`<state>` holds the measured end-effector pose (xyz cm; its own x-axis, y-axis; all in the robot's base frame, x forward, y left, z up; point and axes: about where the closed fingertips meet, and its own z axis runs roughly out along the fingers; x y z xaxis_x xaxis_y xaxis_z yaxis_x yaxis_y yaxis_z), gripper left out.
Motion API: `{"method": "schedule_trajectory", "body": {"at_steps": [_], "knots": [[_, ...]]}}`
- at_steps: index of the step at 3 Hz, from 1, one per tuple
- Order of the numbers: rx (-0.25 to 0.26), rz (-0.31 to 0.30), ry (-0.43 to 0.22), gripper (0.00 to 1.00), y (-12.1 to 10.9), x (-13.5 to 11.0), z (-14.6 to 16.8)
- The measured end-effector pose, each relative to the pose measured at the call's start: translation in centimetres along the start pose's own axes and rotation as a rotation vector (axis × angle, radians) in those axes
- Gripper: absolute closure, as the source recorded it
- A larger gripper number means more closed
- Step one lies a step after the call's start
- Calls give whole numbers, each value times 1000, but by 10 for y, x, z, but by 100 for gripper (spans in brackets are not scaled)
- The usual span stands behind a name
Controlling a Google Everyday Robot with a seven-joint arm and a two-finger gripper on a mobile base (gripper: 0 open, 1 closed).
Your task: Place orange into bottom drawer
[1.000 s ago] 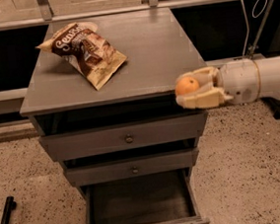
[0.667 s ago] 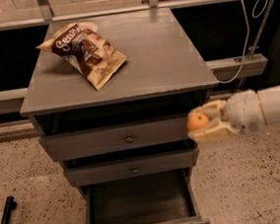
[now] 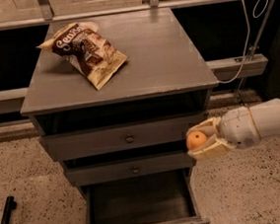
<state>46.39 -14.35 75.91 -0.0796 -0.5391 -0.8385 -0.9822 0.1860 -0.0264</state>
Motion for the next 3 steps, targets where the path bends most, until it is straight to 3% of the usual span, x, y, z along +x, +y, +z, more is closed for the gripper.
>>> {"method": "schedule_trajectory", "body": {"at_steps": [1,2,3], "knots": [[-13,-8,-96,100,11,22,34],[-15,1,-166,100,33,93,107],[-56,57,-158,100,58,172,173]]}}
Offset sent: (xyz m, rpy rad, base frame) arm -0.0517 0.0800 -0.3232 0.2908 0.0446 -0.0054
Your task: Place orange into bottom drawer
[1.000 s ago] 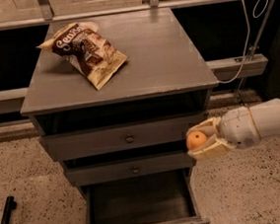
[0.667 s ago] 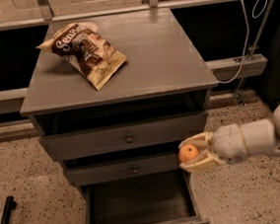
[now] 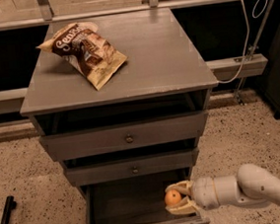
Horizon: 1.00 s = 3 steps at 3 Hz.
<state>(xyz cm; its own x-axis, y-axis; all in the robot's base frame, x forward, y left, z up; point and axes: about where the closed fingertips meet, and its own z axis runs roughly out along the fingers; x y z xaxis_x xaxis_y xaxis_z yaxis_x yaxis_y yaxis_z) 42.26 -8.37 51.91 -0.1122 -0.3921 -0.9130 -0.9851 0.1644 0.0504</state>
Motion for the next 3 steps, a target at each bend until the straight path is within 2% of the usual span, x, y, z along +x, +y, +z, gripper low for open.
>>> {"method": "schedule_trajectory", "body": {"at_steps": [1,2,3], "knots": [[-39,17,-64,100,-5,39,30],[-36,17,-54,100,-2,36,30],[68,9,-82,100,-28,55,41]]}}
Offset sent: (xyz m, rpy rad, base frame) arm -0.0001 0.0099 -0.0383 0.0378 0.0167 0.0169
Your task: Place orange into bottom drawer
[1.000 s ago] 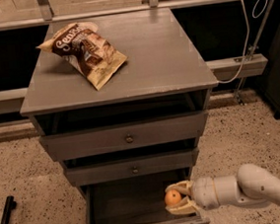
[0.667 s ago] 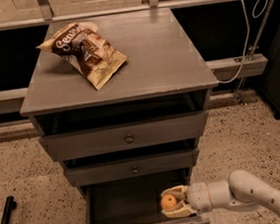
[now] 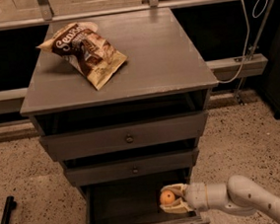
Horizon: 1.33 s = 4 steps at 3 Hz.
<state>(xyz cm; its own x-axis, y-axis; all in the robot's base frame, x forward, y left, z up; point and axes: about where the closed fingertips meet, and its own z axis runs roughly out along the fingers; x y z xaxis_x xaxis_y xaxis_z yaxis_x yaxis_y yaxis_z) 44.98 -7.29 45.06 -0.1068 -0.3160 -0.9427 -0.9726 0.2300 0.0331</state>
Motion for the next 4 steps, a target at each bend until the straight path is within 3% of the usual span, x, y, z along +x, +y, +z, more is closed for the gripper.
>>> {"method": "schedule_trajectory", "body": {"at_steps": [1,2,3,4], "knots": [[184,-56,-54,100,-46,33,21],[275,-117,-52,100,-70,72,53],[273,-113,-56,100,-67,74,55],[244,-142,29,100,-69,86,69]]}}
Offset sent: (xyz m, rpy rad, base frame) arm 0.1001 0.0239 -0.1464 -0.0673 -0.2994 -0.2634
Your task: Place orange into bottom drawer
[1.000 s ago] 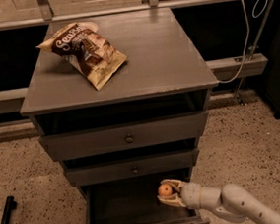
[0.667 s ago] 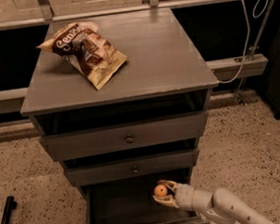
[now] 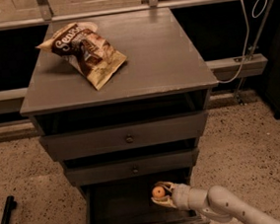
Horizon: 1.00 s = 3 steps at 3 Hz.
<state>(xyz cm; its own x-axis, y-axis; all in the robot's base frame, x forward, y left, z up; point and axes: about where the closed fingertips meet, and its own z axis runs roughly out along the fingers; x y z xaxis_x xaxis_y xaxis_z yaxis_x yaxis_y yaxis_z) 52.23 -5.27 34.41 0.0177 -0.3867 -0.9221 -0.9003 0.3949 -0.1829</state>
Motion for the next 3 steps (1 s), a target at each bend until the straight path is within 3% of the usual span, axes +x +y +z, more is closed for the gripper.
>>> {"method": "schedule_trajectory", "body": {"at_steps": [1,3], "knots": [[-11,-31,93,100,-3,44,34],[-6,-36,176,100,-11,130,89]]}}
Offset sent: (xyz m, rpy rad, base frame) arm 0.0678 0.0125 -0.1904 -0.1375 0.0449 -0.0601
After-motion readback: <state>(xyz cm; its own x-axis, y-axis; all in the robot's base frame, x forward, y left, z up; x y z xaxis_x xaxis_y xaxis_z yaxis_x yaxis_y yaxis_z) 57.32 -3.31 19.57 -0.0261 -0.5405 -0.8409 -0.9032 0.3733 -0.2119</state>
